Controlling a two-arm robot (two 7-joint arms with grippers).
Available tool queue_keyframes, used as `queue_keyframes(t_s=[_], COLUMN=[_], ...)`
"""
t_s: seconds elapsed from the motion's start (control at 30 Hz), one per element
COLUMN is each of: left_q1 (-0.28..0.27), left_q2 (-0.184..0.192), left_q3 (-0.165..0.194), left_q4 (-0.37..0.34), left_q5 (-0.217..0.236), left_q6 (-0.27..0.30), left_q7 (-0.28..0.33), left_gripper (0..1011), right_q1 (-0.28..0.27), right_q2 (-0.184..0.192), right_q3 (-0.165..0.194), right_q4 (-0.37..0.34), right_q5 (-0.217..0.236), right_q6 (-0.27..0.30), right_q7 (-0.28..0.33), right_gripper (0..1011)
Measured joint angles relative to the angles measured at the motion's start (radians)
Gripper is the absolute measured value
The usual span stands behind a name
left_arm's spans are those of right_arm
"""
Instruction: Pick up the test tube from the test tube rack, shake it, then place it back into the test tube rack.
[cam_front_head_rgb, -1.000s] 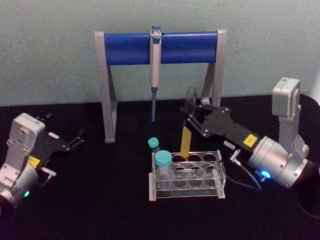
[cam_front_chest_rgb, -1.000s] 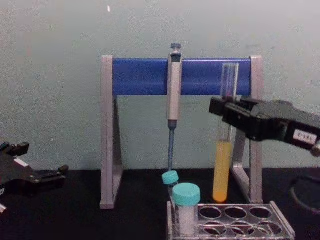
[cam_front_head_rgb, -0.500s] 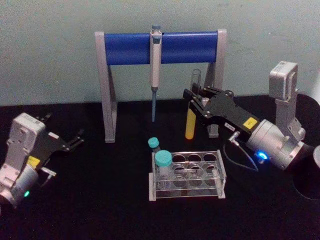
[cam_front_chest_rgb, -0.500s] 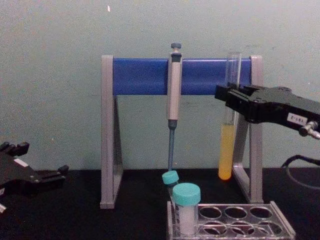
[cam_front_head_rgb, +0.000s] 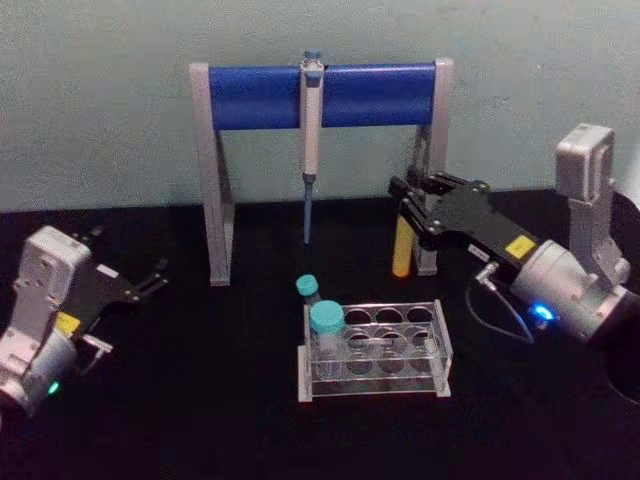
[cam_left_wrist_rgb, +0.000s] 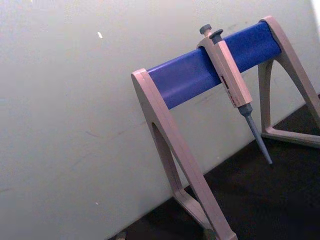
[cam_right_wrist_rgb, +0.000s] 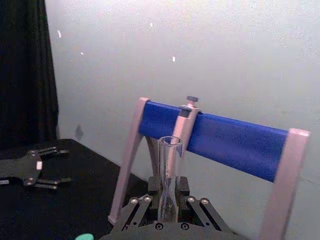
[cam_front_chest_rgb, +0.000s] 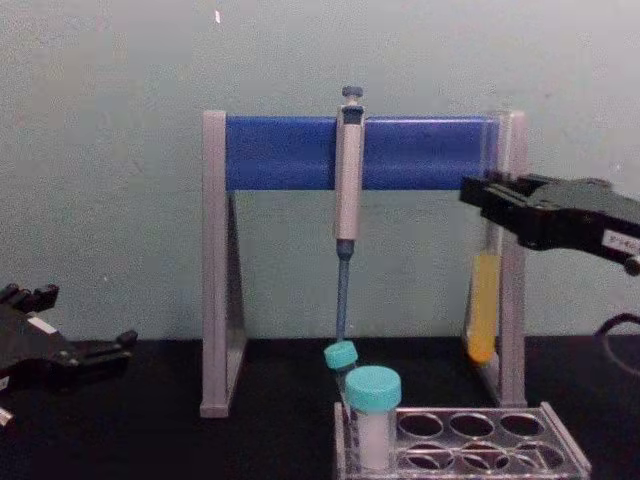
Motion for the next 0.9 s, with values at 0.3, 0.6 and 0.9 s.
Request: queue_keyframes(t_s=[0.3, 0.6, 0.9], left_q1=[0.0, 0.0, 0.0], left_q2=[0.0, 0.0, 0.0], left_q3=[0.0, 0.0, 0.0], left_q4=[0.0, 0.0, 0.0], left_q5=[0.0, 0.0, 0.0], left_q6=[0.0, 0.0, 0.0], left_q7=[0.0, 0.0, 0.0], left_gripper=[1001, 1001, 1001], right_q1=[-0.086, -0.119, -0.064], right_q2=[0.046, 0.066, 0.025], right_q3=[0.033, 0.013, -0.021], right_q4=[-0.102, -0.157, -0.085], right_q5=[0.002, 0.044, 0.08], right_q6=[0.028, 0.048, 0.007], right_q7=[-0.012, 0.046, 0.086], right_gripper=[232, 232, 232])
